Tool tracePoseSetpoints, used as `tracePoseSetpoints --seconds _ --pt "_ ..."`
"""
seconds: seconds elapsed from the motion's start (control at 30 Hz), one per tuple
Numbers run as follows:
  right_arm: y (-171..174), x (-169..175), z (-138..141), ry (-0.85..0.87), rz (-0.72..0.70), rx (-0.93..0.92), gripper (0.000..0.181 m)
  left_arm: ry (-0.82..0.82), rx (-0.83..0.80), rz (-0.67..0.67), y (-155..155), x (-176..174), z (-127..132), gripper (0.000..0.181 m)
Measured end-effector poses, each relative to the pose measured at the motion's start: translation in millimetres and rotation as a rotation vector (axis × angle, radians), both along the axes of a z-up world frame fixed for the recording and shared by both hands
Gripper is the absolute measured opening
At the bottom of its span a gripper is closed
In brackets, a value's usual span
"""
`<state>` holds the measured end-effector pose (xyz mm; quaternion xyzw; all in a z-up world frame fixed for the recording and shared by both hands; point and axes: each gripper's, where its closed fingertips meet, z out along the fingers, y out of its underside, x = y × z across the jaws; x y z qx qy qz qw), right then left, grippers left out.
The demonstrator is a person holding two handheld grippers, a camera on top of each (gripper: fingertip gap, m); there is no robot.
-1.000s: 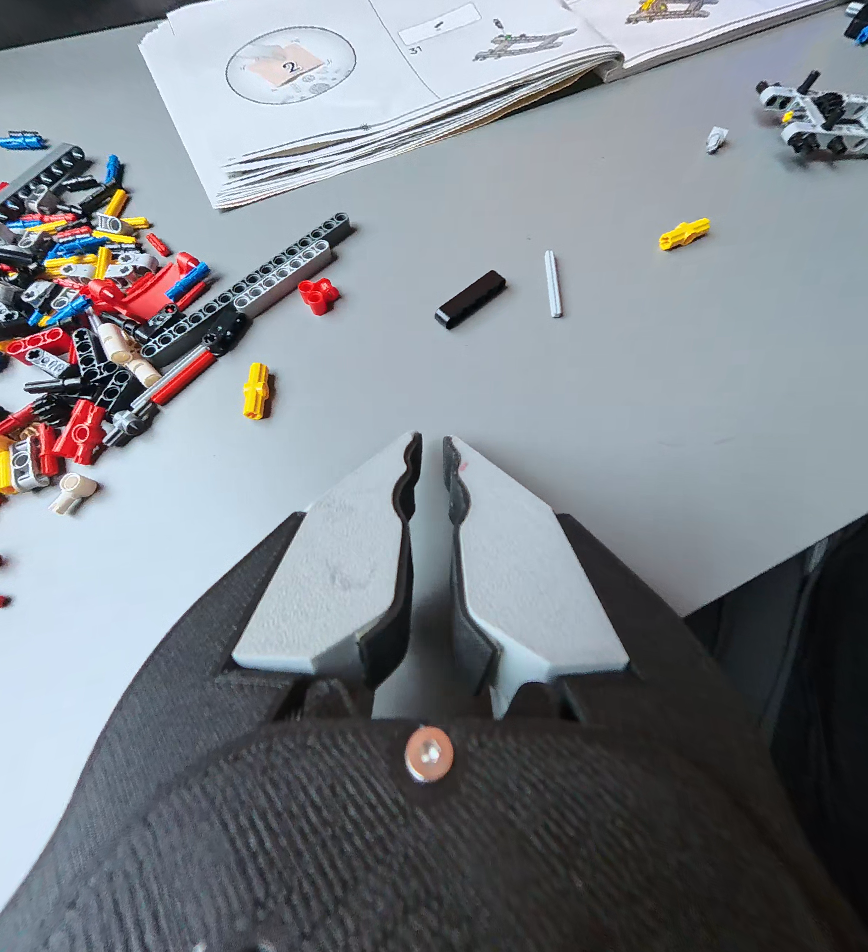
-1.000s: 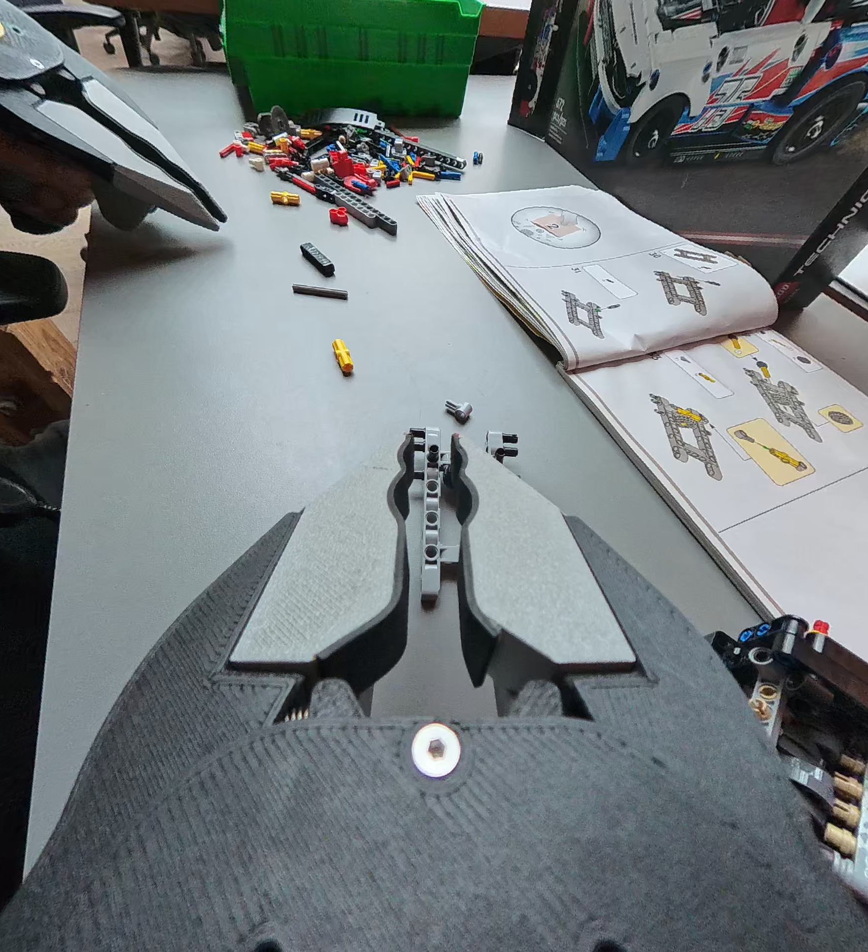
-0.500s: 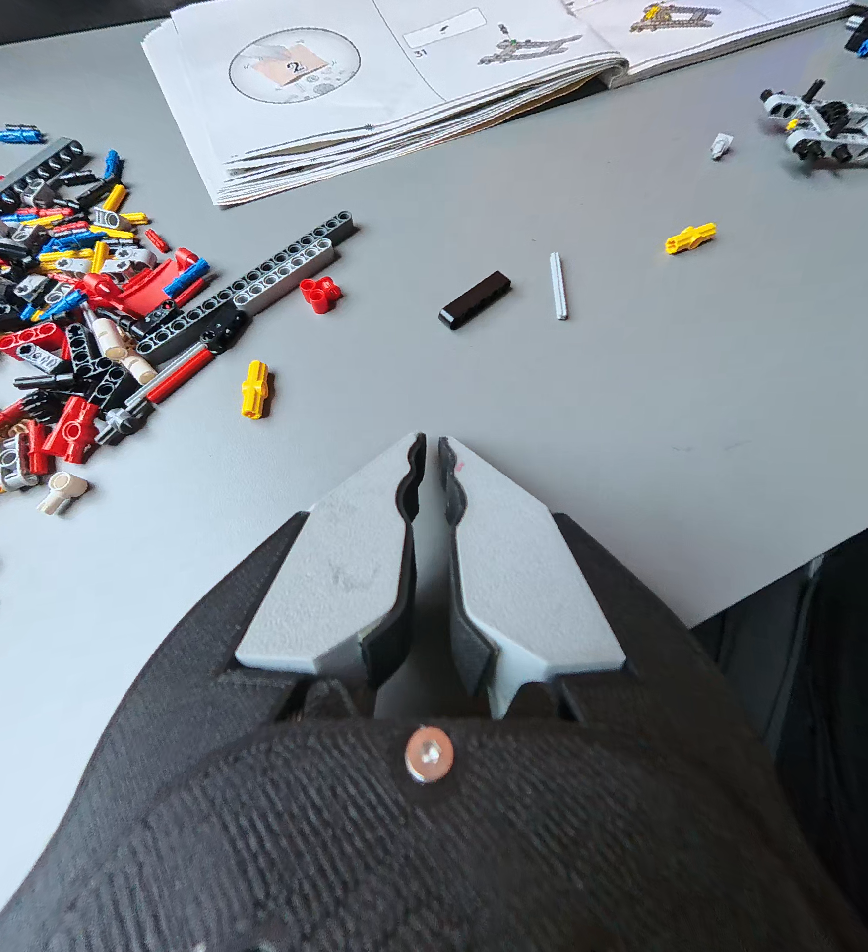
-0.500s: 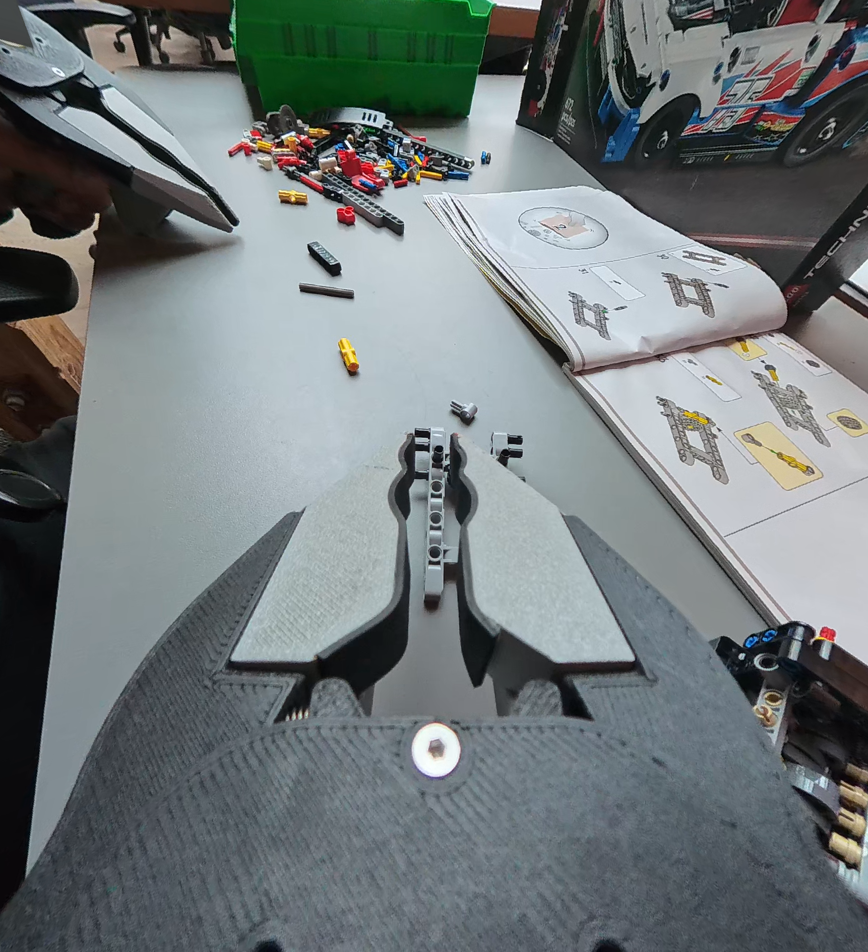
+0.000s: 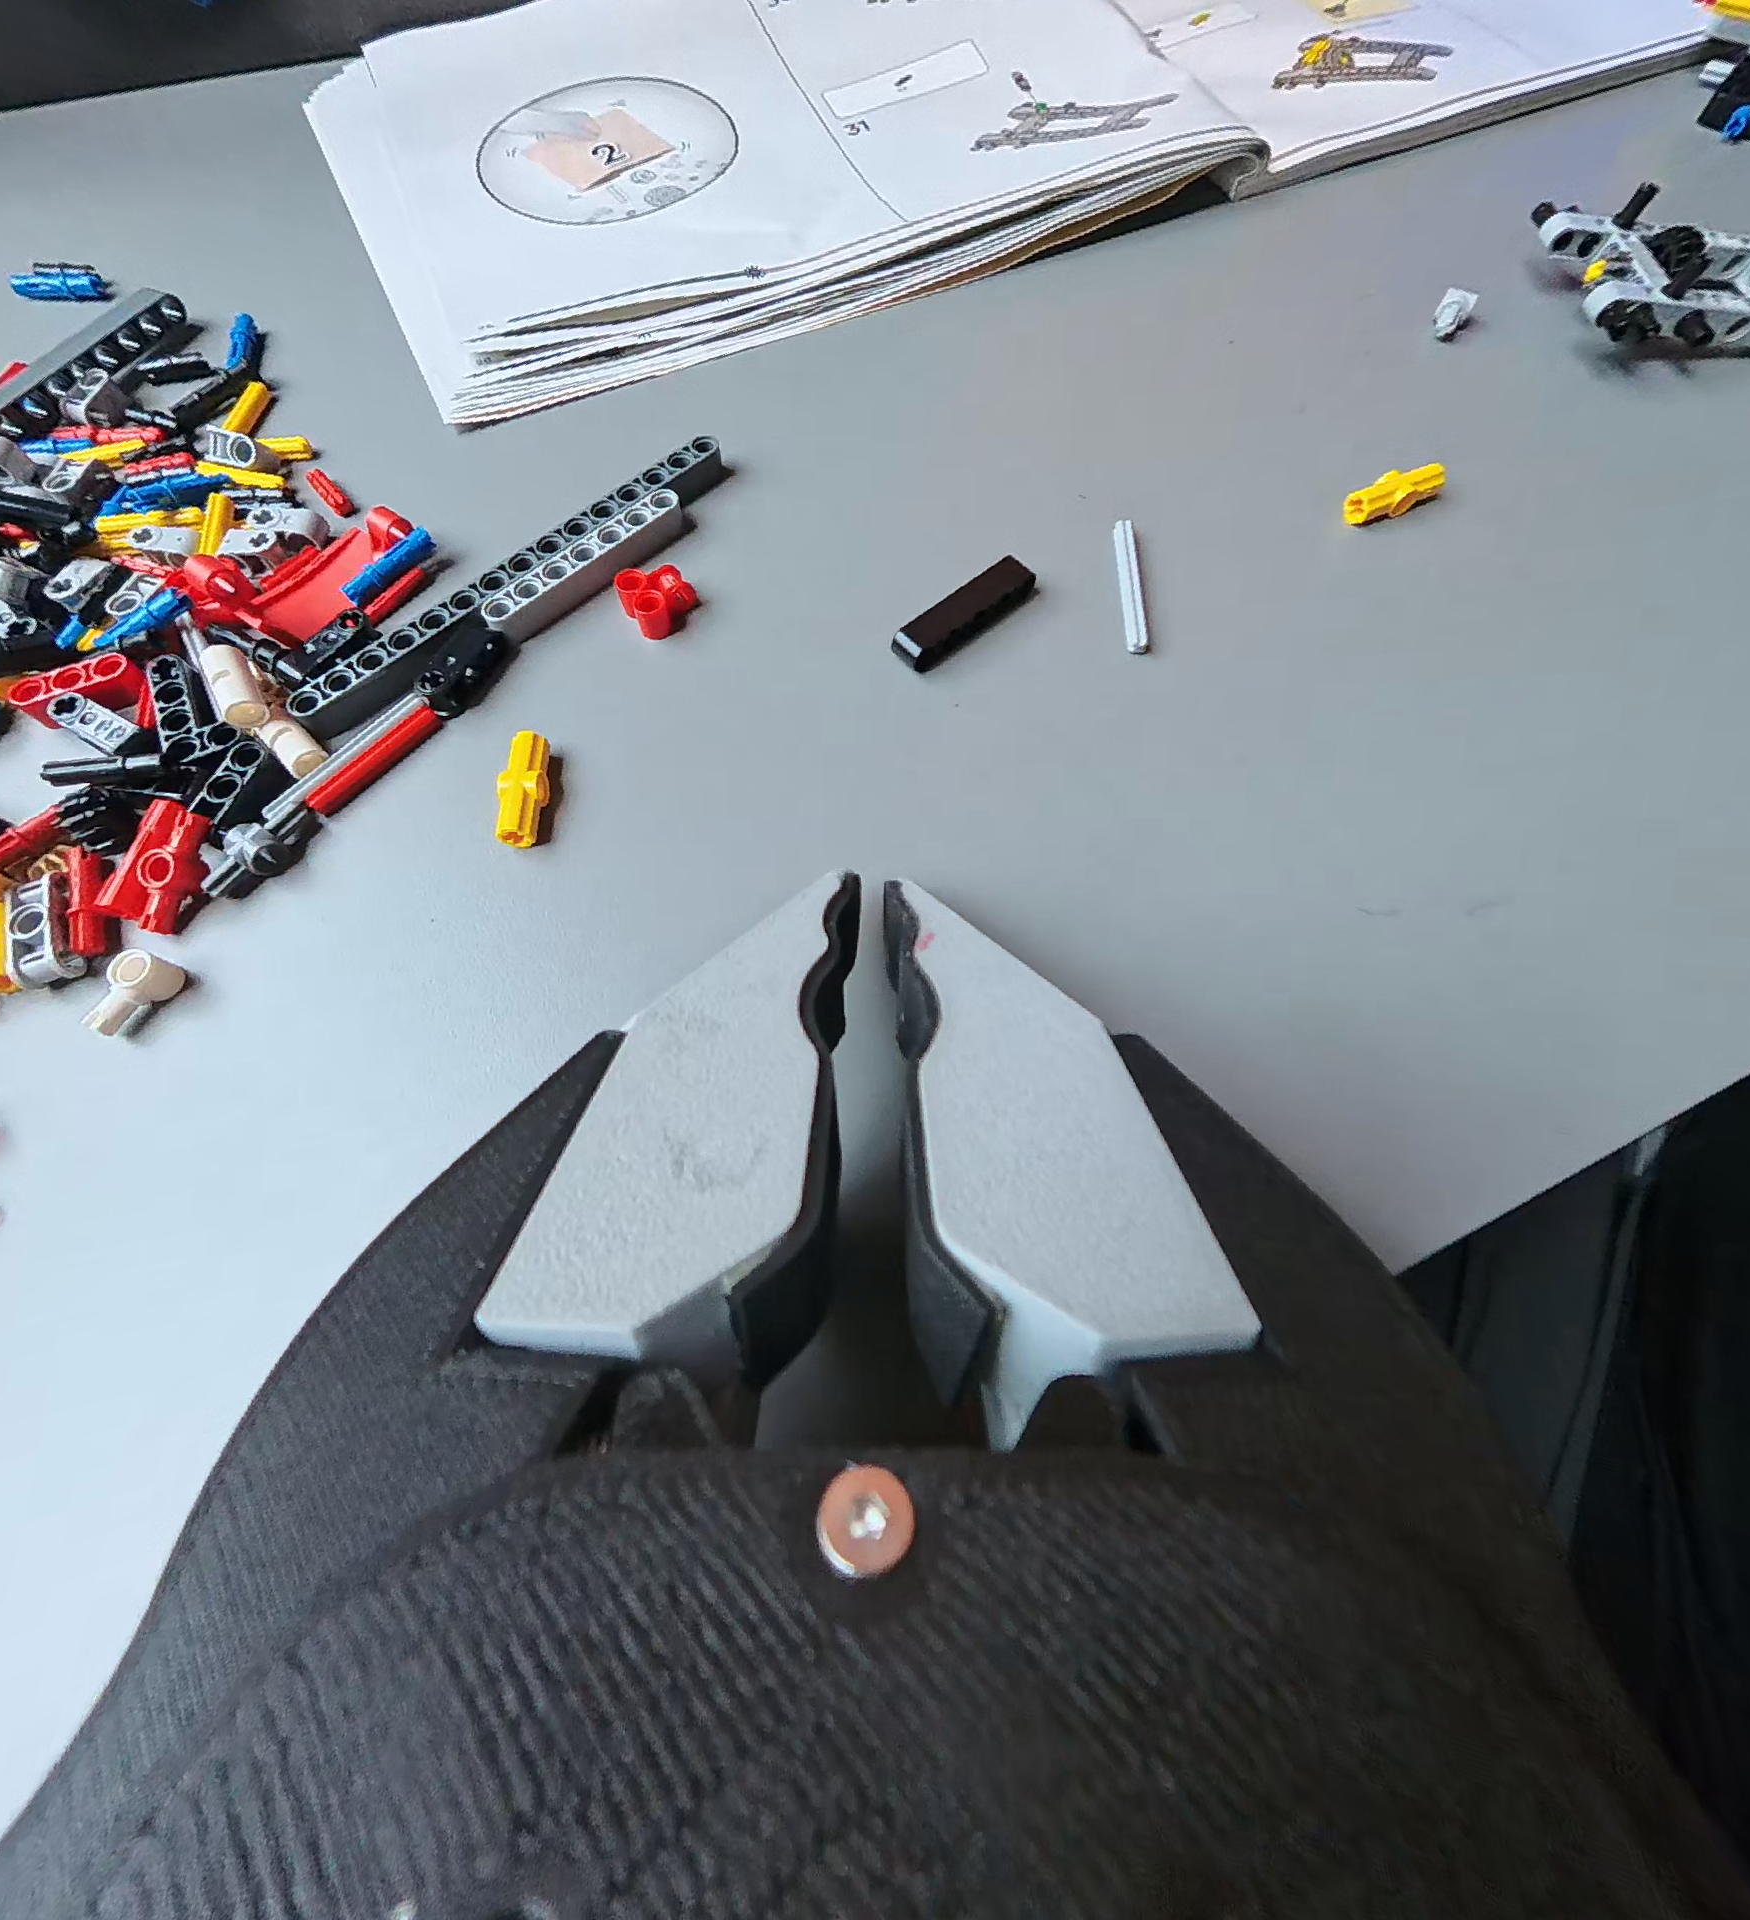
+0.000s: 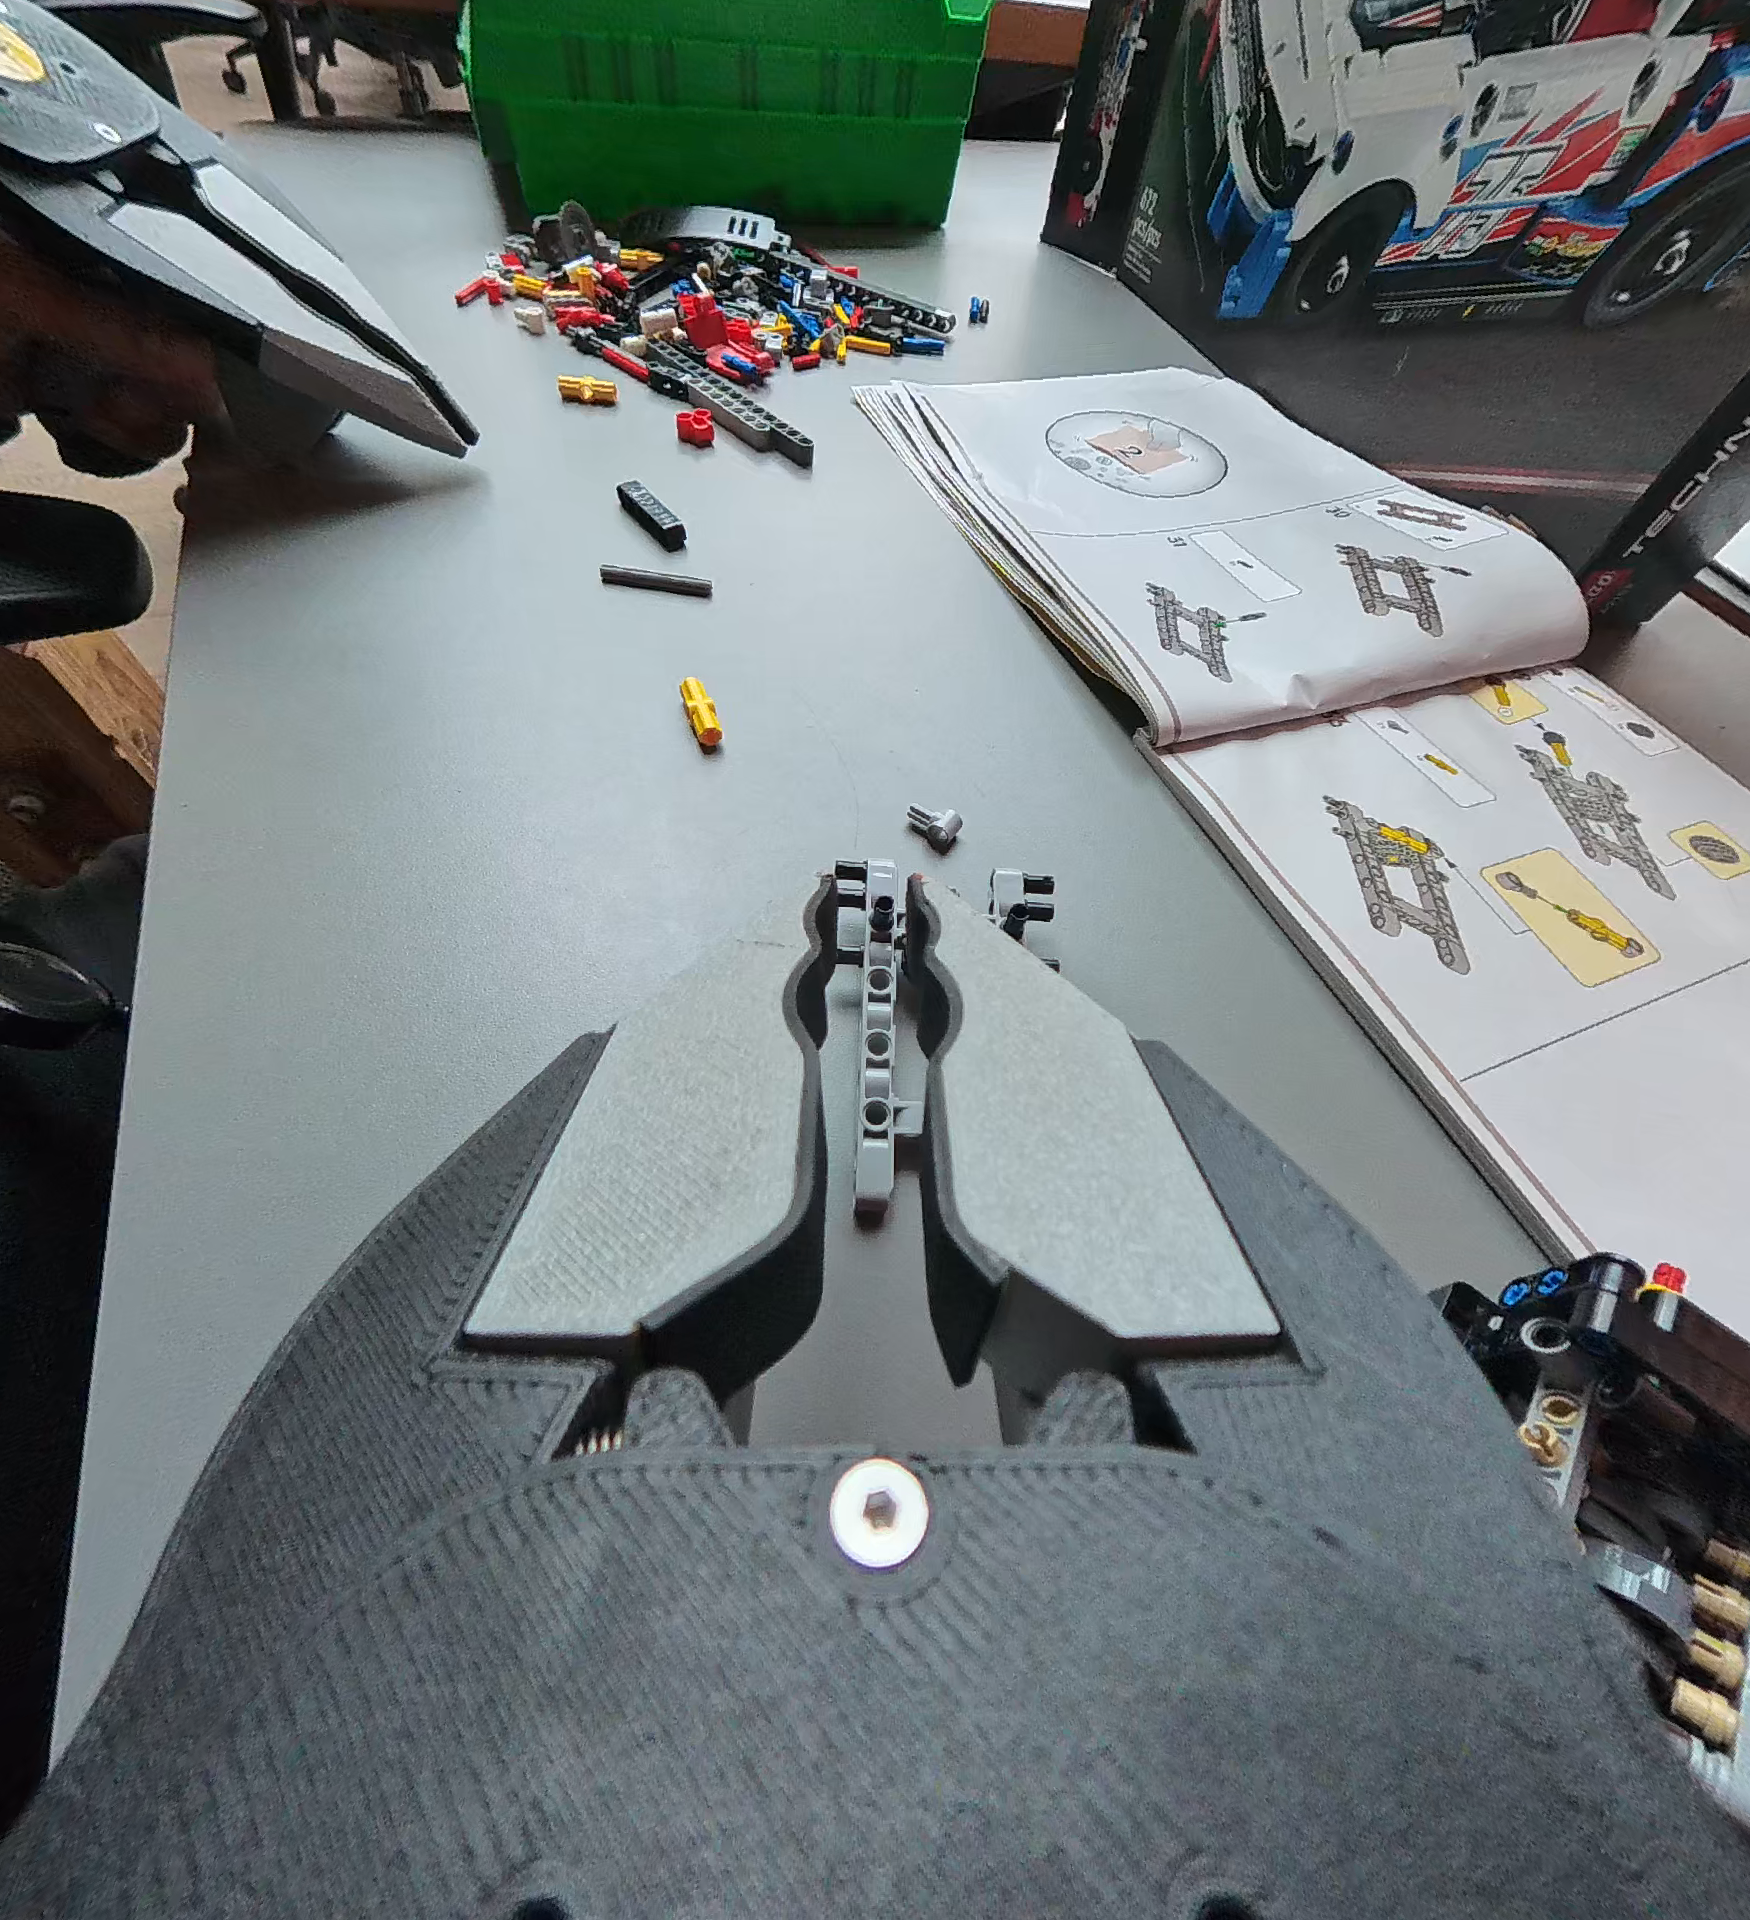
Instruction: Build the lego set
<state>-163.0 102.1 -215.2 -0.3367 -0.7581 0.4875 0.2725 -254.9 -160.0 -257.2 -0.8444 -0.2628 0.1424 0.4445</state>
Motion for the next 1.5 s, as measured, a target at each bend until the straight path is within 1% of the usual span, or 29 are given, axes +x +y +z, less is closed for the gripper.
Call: tracePoseSetpoints --seconds 0.37,0.43,0.47,0.53,0.6,0.67,0.7,0.73,0.77,0.93,1.2,1.4,1.5 --pt "-0.2 0.0 -0.3 -0.001 0.001 0.001 0.009 0.002 0.002 0.000 -0.3 -0.1 0.1 0.001" --pt "-0.2 -0.1 -0.2 -0.001 0.001 0.001 0.009 0.001 -0.019 0.016 -4.3 -2.8 -0.7 0.002" --pt "-0.1 -0.1 -0.2 -0.001 0.000 0.000 0.009 0.008 -0.039 0.042 -10.5 -8.2 1.0 0.003" --pt "-0.2 0.0 0.0 0.000 0.001 -0.001 0.009 0.060 -0.053 0.137 -32.6 -30.2 16.7 0.001" --pt "-0.3 0.2 0.2 0.003 0.003 0.000 0.008 0.099 -0.039 0.236 -61.1 -57.6 37.2 0.000" --pt "-0.8 0.6 0.4 0.006 0.005 0.002 0.008 0.112 -0.054 0.334 -91.9 -89.1 46.0 0.000" --pt "-0.7 0.6 0.4 0.007 0.005 0.004 0.008 0.091 -0.059 0.366 -102.3 -101.8 46.0 0.000" --pt "-0.7 0.7 0.5 0.009 0.004 0.005 0.008 0.063 -0.054 0.367 -105.9 -110.4 44.9 0.000" --pt "-0.6 0.7 0.7 0.011 0.002 0.006 0.008 0.036 -0.054 0.359 -106.6 -116.8 42.4 0.004" --pt "0.1 0.4 1.3 0.015 -0.002 0.003 0.008 0.009 -0.201 0.366 -112.2 -139.3 21.0 0.006" --pt "0.3 0.7 2.1 0.014 0.001 -0.006 0.007 -0.071 -0.261 0.362 -113.0 -145.3 0.3 0.008" --pt "0.4 0.9 2.4 0.014 0.003 -0.011 0.007 -0.059 -0.277 0.354 -111.8 -147.1 -3.5 0.005" --pt "0.6 1.1 3.1 0.018 0.002 -0.012 0.007 -0.006 -0.304 0.362 -115.6 -149.7 2.7 0.005"
